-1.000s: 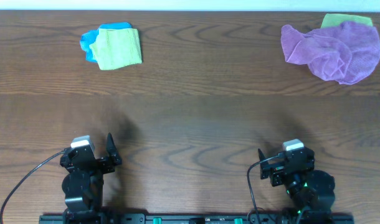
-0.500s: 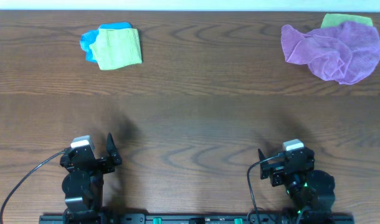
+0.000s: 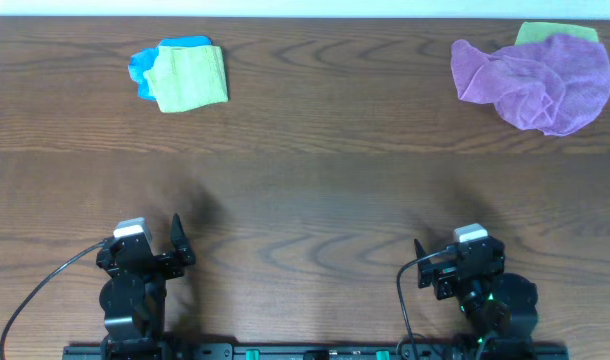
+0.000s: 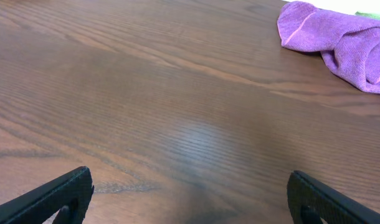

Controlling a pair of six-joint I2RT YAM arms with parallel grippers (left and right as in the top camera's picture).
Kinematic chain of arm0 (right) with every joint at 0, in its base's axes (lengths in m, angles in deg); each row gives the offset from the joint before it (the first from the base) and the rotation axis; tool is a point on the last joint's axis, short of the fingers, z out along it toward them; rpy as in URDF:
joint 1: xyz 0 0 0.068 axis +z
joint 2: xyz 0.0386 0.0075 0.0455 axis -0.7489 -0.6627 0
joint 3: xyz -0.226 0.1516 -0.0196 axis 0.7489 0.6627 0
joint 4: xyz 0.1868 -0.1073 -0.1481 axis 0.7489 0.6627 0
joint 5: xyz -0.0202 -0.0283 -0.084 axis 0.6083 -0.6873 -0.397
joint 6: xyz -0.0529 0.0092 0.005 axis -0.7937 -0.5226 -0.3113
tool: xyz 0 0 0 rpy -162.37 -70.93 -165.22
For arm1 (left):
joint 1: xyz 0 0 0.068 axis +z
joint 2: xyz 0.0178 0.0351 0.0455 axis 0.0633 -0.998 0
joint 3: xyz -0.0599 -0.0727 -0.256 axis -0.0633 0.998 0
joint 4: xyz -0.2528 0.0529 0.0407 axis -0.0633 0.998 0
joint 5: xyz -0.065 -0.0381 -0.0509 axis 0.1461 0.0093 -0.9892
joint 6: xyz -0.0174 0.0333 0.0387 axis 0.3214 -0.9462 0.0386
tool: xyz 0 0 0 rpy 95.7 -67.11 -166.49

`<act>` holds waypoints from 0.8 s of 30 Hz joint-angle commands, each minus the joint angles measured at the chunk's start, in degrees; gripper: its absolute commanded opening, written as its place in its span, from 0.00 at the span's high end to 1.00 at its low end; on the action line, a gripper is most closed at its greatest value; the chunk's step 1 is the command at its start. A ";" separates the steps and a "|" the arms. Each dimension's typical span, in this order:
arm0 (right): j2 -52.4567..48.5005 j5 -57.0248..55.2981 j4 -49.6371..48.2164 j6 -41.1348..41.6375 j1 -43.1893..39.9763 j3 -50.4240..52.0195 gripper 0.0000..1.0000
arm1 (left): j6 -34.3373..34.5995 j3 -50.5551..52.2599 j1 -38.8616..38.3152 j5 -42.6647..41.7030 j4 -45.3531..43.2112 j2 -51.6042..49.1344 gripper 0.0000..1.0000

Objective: Fold the cloth

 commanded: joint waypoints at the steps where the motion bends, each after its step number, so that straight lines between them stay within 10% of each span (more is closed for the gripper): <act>1: 0.63 0.02 0.22 -0.04 -0.15 0.76 0.01 | -0.81 1.25 -0.22 1.03 0.31 0.31 0.05; 24: 0.63 0.00 -6.29 -0.09 -0.15 0.81 0.01 | -0.81 1.25 -0.22 1.03 0.31 0.31 0.05</act>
